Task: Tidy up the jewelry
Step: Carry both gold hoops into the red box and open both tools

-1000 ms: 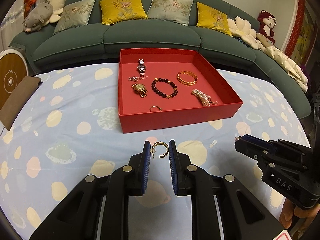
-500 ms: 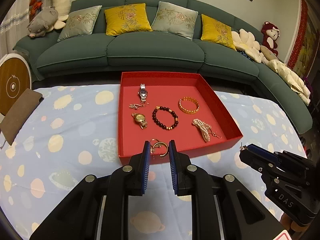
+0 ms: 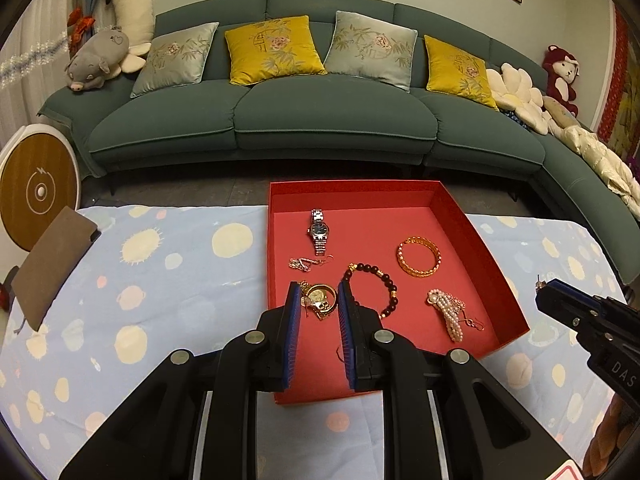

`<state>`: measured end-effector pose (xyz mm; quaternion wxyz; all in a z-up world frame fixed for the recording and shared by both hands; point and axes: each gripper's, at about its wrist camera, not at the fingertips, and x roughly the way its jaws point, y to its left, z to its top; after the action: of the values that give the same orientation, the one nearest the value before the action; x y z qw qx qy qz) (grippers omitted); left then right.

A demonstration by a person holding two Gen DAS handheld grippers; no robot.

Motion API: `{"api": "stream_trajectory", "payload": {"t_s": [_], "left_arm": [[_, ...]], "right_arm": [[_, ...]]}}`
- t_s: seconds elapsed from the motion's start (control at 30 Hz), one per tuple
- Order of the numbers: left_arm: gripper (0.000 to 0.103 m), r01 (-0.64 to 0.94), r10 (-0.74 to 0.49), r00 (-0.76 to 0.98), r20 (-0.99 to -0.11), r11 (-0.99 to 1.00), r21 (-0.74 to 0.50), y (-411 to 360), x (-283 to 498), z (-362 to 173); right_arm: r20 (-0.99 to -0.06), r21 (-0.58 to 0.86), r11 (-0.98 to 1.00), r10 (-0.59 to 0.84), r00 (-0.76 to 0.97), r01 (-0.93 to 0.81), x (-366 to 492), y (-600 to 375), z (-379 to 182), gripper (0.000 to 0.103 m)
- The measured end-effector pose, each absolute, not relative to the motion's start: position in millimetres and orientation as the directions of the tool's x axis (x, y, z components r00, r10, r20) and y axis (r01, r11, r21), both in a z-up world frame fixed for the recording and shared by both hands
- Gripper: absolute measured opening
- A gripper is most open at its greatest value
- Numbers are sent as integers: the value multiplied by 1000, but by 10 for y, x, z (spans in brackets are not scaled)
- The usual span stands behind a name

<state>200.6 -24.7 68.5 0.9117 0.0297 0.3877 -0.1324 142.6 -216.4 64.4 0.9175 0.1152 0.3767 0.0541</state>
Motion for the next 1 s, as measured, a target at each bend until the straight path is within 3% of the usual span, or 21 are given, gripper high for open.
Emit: {"api": "stream_trajectory", "payload": {"t_s": [0.17,0.37,1.0], "left_arm": [[16,282,-185,678,-711,959,20,-346,2082,699],[16,263,-176,674,-717,965,11,-370,2285,681],[16,213,-224,646,-730,971,-110,-450,2947,376]], "right_arm": [[-686,265,964,176,706,17,1587,-2270,673,16],[-677,207,978,158,719,-21,1755,-2177,751,16],[-680,246,969,194,707,-30,2457,-2153,325,16]]}}
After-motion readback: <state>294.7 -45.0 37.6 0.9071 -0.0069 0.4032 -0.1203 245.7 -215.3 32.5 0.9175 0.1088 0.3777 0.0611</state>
